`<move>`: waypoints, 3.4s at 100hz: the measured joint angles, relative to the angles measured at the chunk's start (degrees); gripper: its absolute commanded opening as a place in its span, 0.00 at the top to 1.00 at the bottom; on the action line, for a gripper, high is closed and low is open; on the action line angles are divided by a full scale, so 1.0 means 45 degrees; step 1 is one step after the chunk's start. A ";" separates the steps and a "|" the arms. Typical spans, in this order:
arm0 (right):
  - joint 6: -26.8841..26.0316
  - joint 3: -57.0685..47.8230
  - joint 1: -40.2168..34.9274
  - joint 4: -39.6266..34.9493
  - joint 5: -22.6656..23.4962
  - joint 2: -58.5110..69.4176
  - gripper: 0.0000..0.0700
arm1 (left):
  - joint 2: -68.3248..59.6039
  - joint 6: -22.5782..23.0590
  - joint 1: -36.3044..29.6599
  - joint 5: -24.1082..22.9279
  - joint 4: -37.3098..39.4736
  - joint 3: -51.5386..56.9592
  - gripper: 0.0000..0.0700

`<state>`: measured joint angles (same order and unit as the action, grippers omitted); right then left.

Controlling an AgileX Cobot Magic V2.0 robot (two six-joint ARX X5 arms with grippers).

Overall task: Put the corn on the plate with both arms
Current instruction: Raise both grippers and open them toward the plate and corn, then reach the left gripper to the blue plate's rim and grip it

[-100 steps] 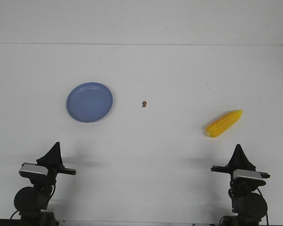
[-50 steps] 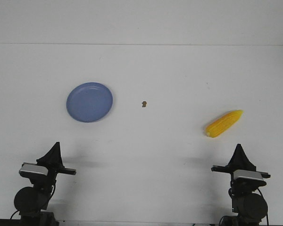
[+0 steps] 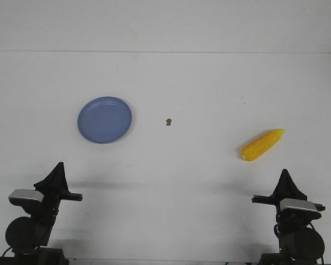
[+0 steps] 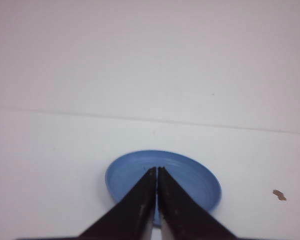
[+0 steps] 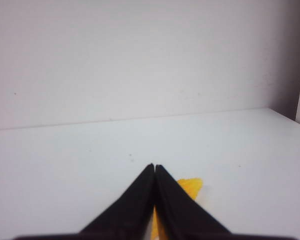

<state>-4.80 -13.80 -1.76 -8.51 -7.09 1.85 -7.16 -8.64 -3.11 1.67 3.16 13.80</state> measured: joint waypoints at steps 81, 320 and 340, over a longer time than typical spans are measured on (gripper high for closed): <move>-0.0631 -0.7368 0.0000 -0.7286 0.0821 0.8029 1.00 | -0.8913 -0.0243 0.0000 -0.0010 -0.8471 0.8631 0.98; -0.0631 -0.7368 0.0000 -0.7626 0.1239 0.8194 0.21 | -2.3139 -0.0593 0.1185 -0.0015 -0.7718 1.5824 0.66; -0.0631 -0.7368 0.0000 -0.7665 0.1239 0.8194 0.21 | -2.3139 -0.0559 0.1185 0.0024 -0.7669 1.5829 0.99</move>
<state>-7.64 -46.96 -1.76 -43.00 -1.52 38.72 -111.28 -11.16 2.22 1.78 -31.35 85.03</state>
